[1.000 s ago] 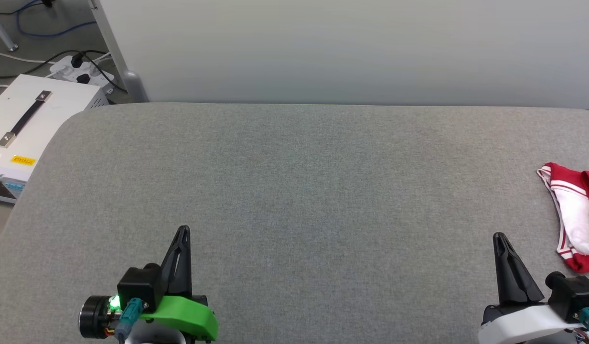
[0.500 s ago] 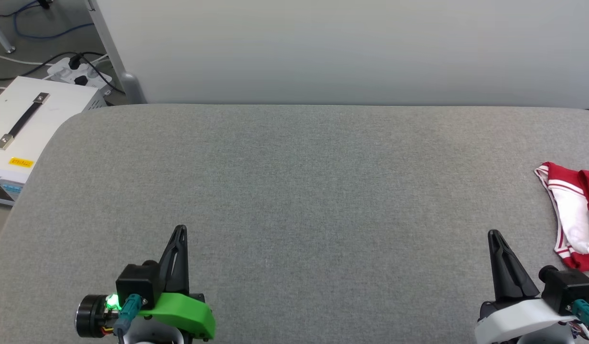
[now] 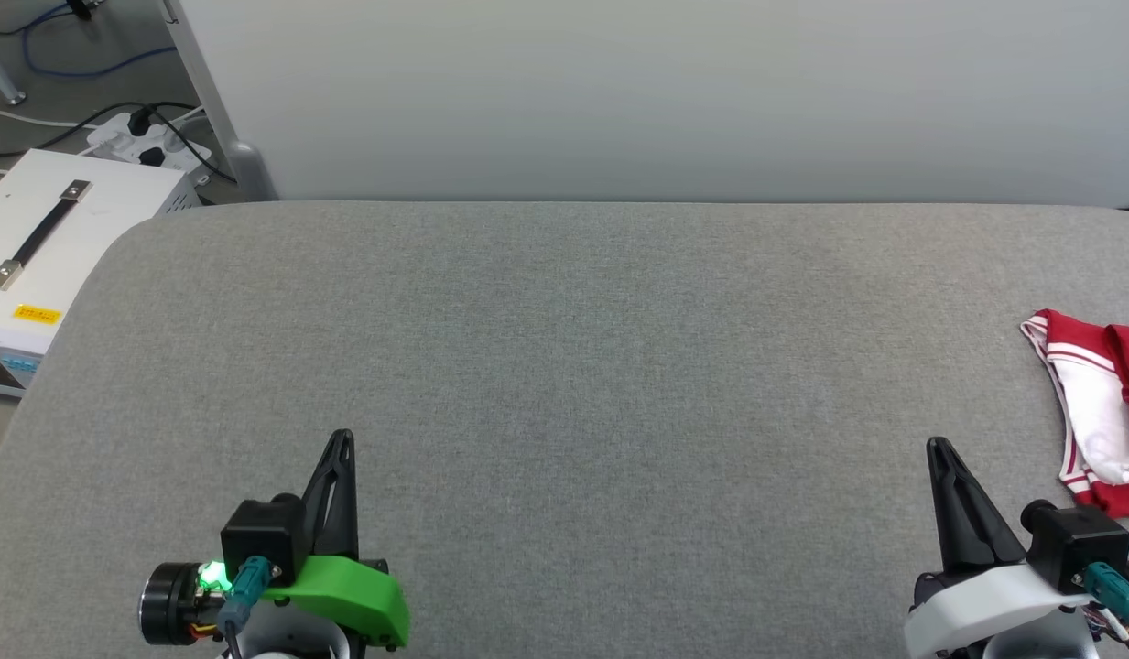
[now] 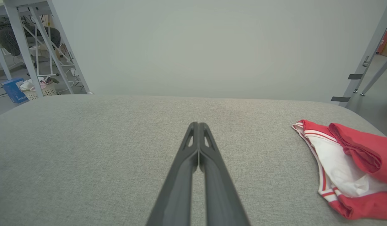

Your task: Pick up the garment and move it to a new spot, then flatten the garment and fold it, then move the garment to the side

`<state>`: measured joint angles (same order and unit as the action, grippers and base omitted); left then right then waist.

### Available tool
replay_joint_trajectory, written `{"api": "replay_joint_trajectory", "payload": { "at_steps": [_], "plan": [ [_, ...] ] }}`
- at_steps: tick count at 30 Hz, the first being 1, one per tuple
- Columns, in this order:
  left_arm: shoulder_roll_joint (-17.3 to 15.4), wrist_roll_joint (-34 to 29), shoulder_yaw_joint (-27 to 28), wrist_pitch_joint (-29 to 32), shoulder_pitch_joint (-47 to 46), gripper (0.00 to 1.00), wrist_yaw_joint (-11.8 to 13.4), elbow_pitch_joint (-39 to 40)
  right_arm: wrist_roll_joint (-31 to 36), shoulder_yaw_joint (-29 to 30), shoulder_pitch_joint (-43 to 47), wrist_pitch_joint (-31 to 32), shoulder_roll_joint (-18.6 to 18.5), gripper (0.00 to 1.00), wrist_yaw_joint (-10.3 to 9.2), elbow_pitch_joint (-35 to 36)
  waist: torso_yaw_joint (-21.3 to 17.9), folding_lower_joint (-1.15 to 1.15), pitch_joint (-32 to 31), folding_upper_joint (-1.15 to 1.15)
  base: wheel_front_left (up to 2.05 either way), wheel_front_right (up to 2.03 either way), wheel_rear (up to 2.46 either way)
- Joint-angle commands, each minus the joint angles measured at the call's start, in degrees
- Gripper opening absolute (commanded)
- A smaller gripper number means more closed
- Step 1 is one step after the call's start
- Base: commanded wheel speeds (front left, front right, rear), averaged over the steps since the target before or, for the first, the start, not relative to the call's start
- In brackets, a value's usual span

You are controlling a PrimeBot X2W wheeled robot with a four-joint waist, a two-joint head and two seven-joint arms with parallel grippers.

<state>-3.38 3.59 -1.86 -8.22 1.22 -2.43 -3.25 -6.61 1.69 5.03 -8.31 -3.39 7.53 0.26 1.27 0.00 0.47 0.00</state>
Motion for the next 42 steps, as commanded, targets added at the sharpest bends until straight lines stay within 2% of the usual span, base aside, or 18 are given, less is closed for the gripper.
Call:
{"api": "replay_joint_trajectory", "payload": {
  "at_steps": [1,42],
  "plan": [
    [0.22,-0.59,0.15,0.3,-0.48,0.0,0.51,0.25,0.71,-0.14,-1.25,0.36,0.14,0.0,-0.02,-0.06,-0.03,0.0,-0.01,0.0,0.0,0.0,0.0],
    [0.4,-2.46,1.22,5.25,-0.94,0.0,1.71,2.12,4.39,-1.11,-3.61,5.32,0.37,0.0,-0.03,-0.19,-0.8,0.0,-0.29,0.0,0.0,0.0,0.0]
  ]
}}
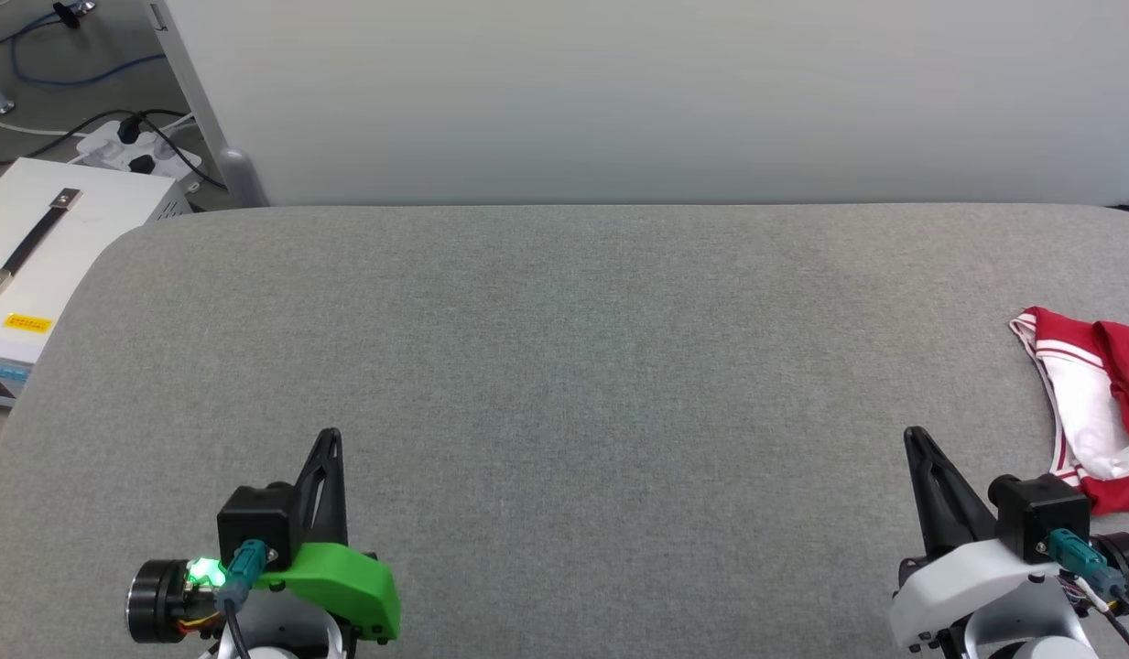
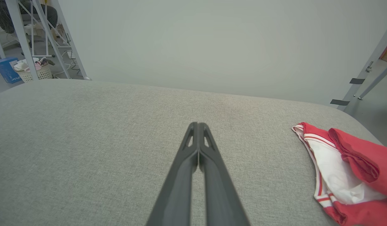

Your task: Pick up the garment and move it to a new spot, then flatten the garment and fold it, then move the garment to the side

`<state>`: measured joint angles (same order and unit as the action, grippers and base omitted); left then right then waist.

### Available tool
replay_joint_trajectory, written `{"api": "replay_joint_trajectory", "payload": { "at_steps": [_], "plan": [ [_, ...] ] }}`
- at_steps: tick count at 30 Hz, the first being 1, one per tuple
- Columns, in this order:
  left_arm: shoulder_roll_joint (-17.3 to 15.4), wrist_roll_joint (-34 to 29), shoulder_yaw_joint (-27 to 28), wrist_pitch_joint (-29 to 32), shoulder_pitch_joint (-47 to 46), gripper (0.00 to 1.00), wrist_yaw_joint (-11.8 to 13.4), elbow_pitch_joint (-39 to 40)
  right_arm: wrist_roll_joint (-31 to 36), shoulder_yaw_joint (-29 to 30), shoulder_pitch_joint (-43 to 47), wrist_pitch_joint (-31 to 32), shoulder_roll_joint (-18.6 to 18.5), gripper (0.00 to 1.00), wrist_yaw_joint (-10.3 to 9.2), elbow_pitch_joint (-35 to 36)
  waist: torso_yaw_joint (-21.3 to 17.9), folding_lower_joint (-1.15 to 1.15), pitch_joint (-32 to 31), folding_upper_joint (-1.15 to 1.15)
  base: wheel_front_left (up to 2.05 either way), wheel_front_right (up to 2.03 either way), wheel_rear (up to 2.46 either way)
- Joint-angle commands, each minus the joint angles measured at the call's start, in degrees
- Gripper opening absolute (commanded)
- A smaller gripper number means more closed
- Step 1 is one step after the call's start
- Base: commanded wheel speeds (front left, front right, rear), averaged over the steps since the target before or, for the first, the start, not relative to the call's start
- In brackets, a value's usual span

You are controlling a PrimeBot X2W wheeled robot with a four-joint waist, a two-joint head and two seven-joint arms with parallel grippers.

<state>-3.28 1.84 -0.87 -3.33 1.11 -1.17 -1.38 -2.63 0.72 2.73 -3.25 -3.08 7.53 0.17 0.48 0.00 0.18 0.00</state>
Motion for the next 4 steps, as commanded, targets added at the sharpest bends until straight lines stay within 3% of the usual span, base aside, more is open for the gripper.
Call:
{"api": "replay_joint_trajectory", "payload": {
  "at_steps": [1,4],
  "plan": [
    [0.3,-0.75,0.25,0.46,-0.85,0.0,0.47,0.29,0.49,-0.16,-1.36,0.36,0.07,0.0,-0.03,-0.1,-0.03,0.0,-0.01,0.0,0.0,0.0,0.0],
    [0.31,-0.89,0.33,0.82,-0.88,0.0,0.56,0.43,0.76,-0.23,-1.53,0.72,0.09,0.0,-0.04,-0.11,-0.08,0.0,-0.03,0.0,0.0,0.0,0.0]
  ]
}}
